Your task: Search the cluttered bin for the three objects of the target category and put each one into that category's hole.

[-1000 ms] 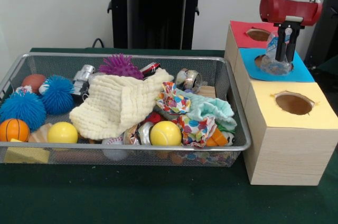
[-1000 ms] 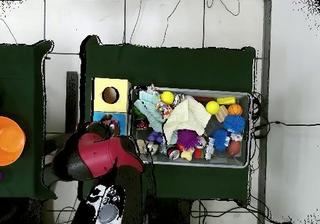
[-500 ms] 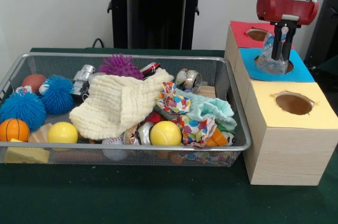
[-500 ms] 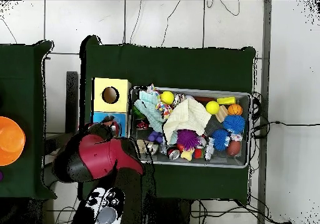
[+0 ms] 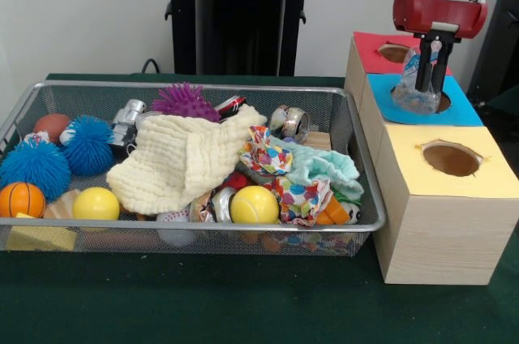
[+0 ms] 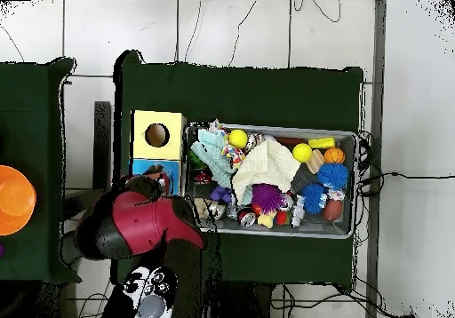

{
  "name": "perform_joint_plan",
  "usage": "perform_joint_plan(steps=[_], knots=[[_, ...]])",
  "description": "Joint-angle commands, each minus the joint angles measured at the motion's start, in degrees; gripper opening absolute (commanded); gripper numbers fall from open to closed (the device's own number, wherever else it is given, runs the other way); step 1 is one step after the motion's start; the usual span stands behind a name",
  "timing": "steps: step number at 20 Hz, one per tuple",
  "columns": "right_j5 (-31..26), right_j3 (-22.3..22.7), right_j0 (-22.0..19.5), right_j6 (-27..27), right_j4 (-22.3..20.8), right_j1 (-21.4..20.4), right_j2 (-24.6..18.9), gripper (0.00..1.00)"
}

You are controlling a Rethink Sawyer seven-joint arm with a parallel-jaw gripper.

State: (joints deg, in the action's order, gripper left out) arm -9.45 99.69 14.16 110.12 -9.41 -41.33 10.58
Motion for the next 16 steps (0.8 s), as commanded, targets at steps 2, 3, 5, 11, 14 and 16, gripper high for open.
perform_joint_plan(steps=[2,3,5,11,14,16], knots=[[-1.09,4.36,0.31,10.95,2.32,5.33,-0.80,0.00],[-1.08,4.44,0.37,10.91,2.40,5.30,-0.78,0.00],[-0.96,4.60,0.53,10.83,2.63,5.20,-0.72,0.00],[-0.85,4.98,1.41,11.05,3.53,5.27,-0.14,0.00],[-0.83,5.02,1.59,10.97,3.84,5.21,0.04,0.00],[-0.66,5.04,1.49,10.85,3.95,5.22,-0.02,0.00]])
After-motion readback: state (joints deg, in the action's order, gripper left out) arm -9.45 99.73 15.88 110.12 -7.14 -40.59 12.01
